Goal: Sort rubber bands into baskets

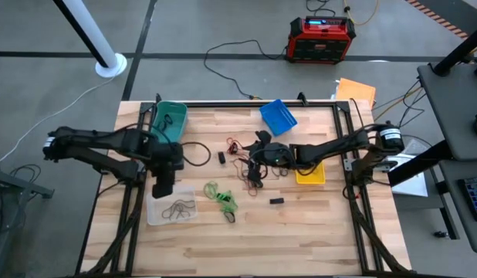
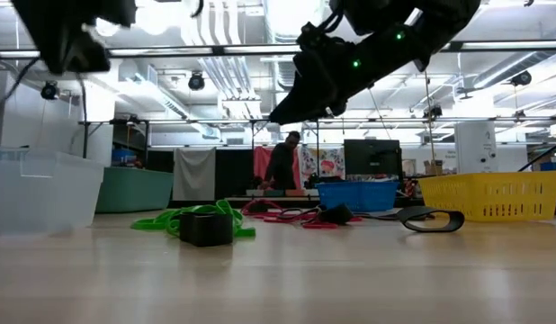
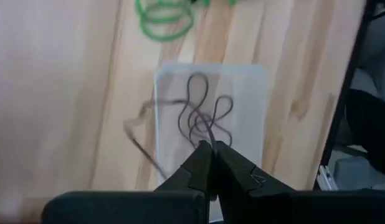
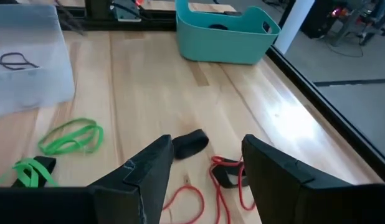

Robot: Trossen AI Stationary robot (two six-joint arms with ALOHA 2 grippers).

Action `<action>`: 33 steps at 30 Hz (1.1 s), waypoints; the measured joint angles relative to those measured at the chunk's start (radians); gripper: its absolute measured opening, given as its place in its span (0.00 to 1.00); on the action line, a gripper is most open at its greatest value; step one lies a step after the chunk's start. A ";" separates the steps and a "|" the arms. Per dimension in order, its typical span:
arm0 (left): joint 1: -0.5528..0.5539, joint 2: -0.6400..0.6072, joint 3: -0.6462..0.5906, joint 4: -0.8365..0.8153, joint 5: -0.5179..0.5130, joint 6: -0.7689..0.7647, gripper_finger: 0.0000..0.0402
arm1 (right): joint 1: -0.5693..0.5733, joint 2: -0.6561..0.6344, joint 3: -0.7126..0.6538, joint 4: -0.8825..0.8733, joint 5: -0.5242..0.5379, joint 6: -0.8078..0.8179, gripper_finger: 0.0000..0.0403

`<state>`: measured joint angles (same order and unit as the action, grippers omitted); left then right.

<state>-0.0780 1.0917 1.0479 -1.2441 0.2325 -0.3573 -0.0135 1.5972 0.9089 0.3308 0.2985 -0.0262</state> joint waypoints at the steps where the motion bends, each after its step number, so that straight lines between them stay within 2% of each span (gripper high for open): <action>1: 0.000 0.000 -0.025 0.009 0.007 -0.003 0.00 | 0.000 0.002 0.000 -0.004 0.000 0.000 0.47; 4: 0.000 0.002 -0.111 0.069 0.036 -0.019 0.00 | 0.000 0.007 0.000 -0.006 0.000 0.000 0.47; 10: -0.011 0.007 -0.253 0.251 0.235 -0.077 0.00 | 0.000 0.007 0.000 -0.013 0.000 0.000 0.47; 16: -0.054 0.003 -0.329 0.437 0.425 -0.157 0.00 | 0.000 0.007 0.000 -0.013 0.000 0.000 0.46; 18: -0.066 0.003 -0.338 0.461 0.459 -0.169 0.00 | 0.000 0.007 0.000 -0.014 0.000 0.000 0.46; 22: -0.075 0.003 -0.333 0.463 0.443 -0.176 0.00 | 0.000 0.007 -0.001 -0.013 0.000 0.000 0.46; 25: -0.074 0.003 -0.325 0.446 0.327 -0.175 0.00 | 0.000 0.007 -0.001 -0.014 0.000 0.000 0.46; 29: -0.075 0.003 -0.323 0.317 0.159 -0.176 0.00 | 0.000 0.007 -0.001 -0.013 0.000 0.000 0.46; 33: -0.075 0.004 -0.324 0.236 0.073 -0.209 0.00 | 0.000 0.007 -0.002 -0.013 0.000 0.000 0.46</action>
<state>-0.1528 1.0954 0.7235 -1.0084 0.3055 -0.5661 -0.0135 1.6047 0.9073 0.3176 0.2984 -0.0264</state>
